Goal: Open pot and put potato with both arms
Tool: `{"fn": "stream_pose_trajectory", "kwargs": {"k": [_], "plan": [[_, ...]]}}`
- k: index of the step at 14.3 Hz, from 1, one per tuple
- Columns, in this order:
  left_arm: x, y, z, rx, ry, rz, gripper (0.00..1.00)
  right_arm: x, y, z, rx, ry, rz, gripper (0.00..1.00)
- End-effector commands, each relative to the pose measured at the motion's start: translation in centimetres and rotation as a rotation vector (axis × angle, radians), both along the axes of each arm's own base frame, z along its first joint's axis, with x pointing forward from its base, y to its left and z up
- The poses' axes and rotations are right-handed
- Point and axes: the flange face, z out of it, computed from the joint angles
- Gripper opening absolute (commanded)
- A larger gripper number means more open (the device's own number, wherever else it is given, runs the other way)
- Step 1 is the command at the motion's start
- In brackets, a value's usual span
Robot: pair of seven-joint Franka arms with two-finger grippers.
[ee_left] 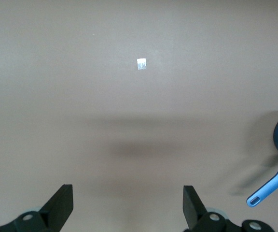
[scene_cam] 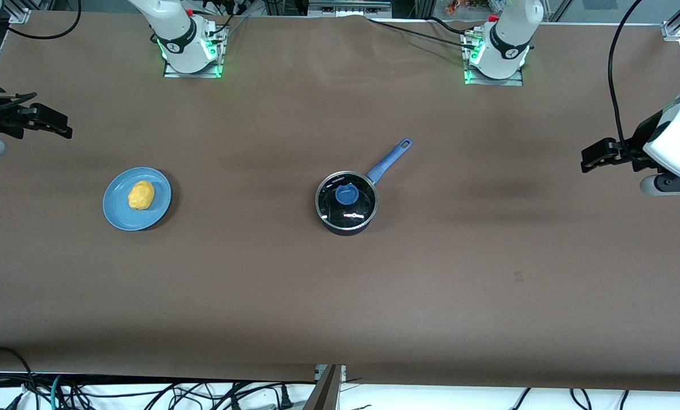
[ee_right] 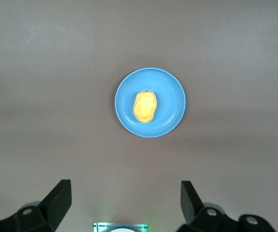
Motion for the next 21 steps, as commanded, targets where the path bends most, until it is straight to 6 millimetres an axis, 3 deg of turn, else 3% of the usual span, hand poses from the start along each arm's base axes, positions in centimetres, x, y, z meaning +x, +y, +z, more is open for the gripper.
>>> {"fn": "stream_pose_trajectory", "kwargs": {"k": [1, 4, 6, 7, 12, 16, 18, 21], "plan": [[-0.7, 0.4, 0.3, -0.035, 0.005, -0.003, 1.0, -0.1, -0.3, 0.3, 0.003, 0.008, -0.018, 1.0], [-0.6, -0.1, 0.0, -0.039, 0.009, -0.011, 1.0, -0.1, -0.8, 0.2, 0.003, 0.009, -0.026, 1.0], [-0.4, -1.9, -0.5, -0.059, 0.018, 0.02, 1.0, -0.2, -0.7, 0.3, 0.003, 0.014, -0.024, 1.0], [-0.3, -3.8, -1.2, -0.078, 0.031, 0.079, 1.0, -0.3, -0.7, 0.3, 0.004, 0.016, -0.023, 1.0], [0.9, -18.4, -6.6, -0.122, 0.006, 0.177, 1.0, -0.2, -0.7, 0.4, 0.002, 0.013, -0.023, 1.0], [0.6, -29.6, -13.8, -0.155, -0.012, 0.237, 1.0, -0.2, -0.4, 0.6, 0.002, 0.008, -0.018, 1.0], [0.2, -33.7, -17.1, -0.187, -0.028, 0.269, 1.0, -0.2, -0.4, 0.5, 0.002, 0.008, -0.017, 1.0], [-1.8, -39.4, -21.6, -0.117, -0.078, 0.219, 1.0, -0.2, -0.4, 0.6, 0.002, 0.01, -0.017, 1.0]]}}
